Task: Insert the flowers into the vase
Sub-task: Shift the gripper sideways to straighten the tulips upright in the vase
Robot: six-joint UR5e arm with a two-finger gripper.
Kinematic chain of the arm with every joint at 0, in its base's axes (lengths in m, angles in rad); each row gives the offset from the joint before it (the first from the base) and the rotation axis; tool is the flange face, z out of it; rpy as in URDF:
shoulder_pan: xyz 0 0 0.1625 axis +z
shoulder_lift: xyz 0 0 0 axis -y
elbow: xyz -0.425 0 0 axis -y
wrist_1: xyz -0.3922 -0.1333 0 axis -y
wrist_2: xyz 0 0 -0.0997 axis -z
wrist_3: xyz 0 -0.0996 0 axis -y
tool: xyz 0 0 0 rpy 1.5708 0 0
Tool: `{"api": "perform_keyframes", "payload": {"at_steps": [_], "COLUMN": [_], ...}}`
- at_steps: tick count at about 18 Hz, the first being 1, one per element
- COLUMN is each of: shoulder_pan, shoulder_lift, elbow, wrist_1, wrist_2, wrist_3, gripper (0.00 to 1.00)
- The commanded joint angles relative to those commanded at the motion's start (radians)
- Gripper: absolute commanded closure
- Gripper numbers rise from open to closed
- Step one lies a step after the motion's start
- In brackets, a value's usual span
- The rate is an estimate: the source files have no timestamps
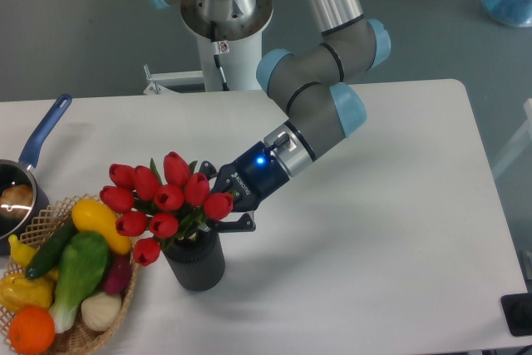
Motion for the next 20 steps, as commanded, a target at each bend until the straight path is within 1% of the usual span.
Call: {"api": "perform_keyframes", "payload": {"at_steps": [9,13,14,15,17,20], "shoulder_pan": [0.0,0.0,0.0,0.002,0.002,0.0], "shoulder_lift": [-0.011,-0.011,-0.009,-0.009,-0.009,-0.009], "elbow": [-0.002,-0.012,-0.012,-0.012,-0.012,-0.012], "wrist_1": [-0.002,-0.002,0.0,0.0,-0.002,-0.002], "wrist_2": [0.002,0.002,0.002,0.002,0.002,0.002], "wrist_3": [0.015,0.017,0.017,0.018,0.018,0.02], "gripper": [0.78,0.77,0.75,0.71,0.7,0.64]}}
